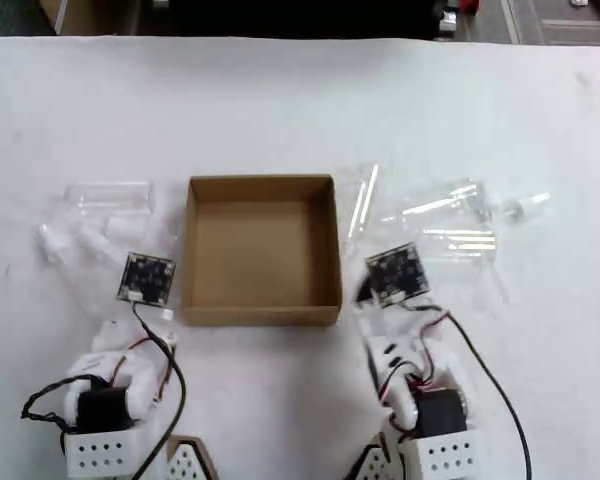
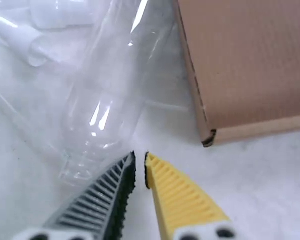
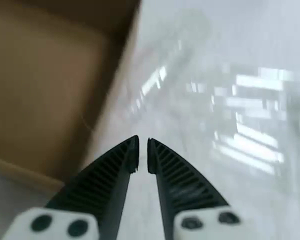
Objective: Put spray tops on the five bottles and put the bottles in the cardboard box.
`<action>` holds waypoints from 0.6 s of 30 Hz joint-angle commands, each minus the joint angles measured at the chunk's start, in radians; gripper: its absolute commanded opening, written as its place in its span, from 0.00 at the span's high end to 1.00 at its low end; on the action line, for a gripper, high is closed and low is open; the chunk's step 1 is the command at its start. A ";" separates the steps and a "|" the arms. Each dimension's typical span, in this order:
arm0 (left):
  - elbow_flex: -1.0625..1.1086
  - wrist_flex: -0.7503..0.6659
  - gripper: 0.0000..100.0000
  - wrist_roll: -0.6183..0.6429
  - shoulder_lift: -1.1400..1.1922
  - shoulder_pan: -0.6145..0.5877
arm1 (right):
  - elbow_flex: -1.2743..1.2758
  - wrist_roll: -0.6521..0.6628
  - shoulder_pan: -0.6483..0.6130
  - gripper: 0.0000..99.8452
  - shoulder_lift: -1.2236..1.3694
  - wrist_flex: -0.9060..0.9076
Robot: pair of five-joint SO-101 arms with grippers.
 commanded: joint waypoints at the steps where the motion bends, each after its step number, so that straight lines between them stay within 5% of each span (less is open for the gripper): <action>1: -0.002 0.005 0.96 -0.008 -0.005 0.005 | 0.009 -0.002 -0.268 0.98 0.001 -0.328; 8: -0.002 0.005 0.96 -0.008 -0.005 0.005 | 0.009 -0.009 -0.582 0.98 0.001 -0.285; 18: -0.002 0.000 0.96 -0.002 -0.005 0.008 | 0.009 -0.002 -0.496 0.98 -0.004 -0.133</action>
